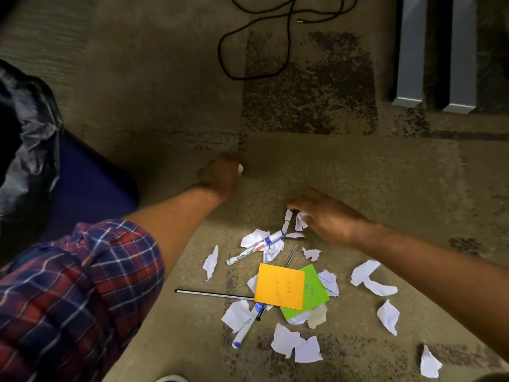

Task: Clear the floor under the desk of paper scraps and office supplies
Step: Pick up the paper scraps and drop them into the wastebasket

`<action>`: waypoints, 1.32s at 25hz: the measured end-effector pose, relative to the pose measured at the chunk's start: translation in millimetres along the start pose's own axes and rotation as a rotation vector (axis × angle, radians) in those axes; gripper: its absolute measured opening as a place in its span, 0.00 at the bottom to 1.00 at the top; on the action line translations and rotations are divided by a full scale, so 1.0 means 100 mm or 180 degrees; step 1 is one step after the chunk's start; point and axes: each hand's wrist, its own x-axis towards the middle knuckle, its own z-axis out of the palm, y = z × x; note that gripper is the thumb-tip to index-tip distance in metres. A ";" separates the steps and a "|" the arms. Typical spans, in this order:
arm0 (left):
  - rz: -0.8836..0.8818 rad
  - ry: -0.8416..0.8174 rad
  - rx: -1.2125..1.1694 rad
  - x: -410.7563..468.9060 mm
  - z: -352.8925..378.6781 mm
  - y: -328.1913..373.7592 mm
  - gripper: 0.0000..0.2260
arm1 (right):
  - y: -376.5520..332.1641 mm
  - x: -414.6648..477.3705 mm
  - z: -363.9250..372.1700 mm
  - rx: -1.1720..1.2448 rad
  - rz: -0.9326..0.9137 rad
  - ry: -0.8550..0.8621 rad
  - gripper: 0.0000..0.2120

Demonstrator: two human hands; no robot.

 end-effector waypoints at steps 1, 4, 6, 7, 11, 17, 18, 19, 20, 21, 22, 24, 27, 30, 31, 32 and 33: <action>-0.0047 0.0074 -0.0174 -0.03 0.02 -0.04 0.13 | -0.02 0.00 0.04 -0.0008 -0.0101 0.0021 0.20; -0.0413 0.0362 -0.0891 -0.25 0.07 -0.27 0.08 | 0.00 0.02 0.11 -0.0049 -0.0236 0.0090 0.13; -0.0529 0.0404 -0.1372 -0.51 0.08 -0.43 0.09 | 0.06 0.03 0.20 -0.0164 -0.0130 0.0005 0.16; -0.0530 0.0350 -0.1418 -0.66 0.06 -0.50 0.13 | 0.08 0.03 0.25 -0.0096 -0.0110 -0.0064 0.17; -0.0595 0.0068 -0.0953 -1.10 0.09 -0.58 0.11 | 0.15 0.05 0.28 -0.0075 -0.0034 -0.0286 0.18; -0.0384 -0.0505 -0.0615 -1.61 0.32 -0.60 0.20 | 0.11 0.01 0.24 -0.0101 -0.0090 -0.0090 0.17; -0.0340 -0.0567 -0.0617 -1.65 0.36 -0.63 0.22 | 0.10 0.01 0.24 -0.0030 -0.0056 -0.0042 0.16; -0.0326 -0.0612 -0.0688 -1.68 0.38 -0.66 0.24 | 0.10 0.01 0.24 0.0026 -0.0028 0.0026 0.15; -0.0325 -0.0655 -0.0768 -1.70 0.40 -0.68 0.25 | 0.10 0.01 0.25 0.0075 -0.0005 0.0101 0.15; -0.0323 -0.0697 -0.0804 -1.71 0.41 -0.67 0.25 | 0.10 0.02 0.26 0.0114 0.0023 0.0171 0.15; -0.0308 -0.0714 -0.0781 -1.72 0.44 -0.66 0.24 | 0.10 0.02 0.27 0.0153 0.0056 0.0221 0.14; -0.0259 -0.0671 -0.0666 -1.71 0.50 -0.62 0.20 | 0.08 0.03 0.25 0.0235 0.0152 0.0226 0.10; -0.0364 -0.0537 -0.0677 -1.66 0.56 -0.56 0.11 | 0.05 0.04 0.20 0.0440 0.0394 0.0227 0.04; -0.0449 -0.0356 -0.0948 -1.53 0.46 -0.53 0.07 | 0.09 0.03 0.14 0.0647 0.0771 0.0365 0.08; -0.0418 -0.0290 -0.0981 -1.44 0.36 -0.51 0.06 | 0.09 0.01 0.12 0.0762 0.0876 0.0414 0.10; -0.0404 -0.0218 -0.0975 -1.33 0.23 -0.47 0.06 | 0.09 0.00 0.07 0.0875 0.0956 0.0469 0.11; -0.0412 -0.0138 -0.0939 -1.20 0.09 -0.41 0.06 | 0.08 0.00 0.01 0.1023 0.1036 0.0549 0.11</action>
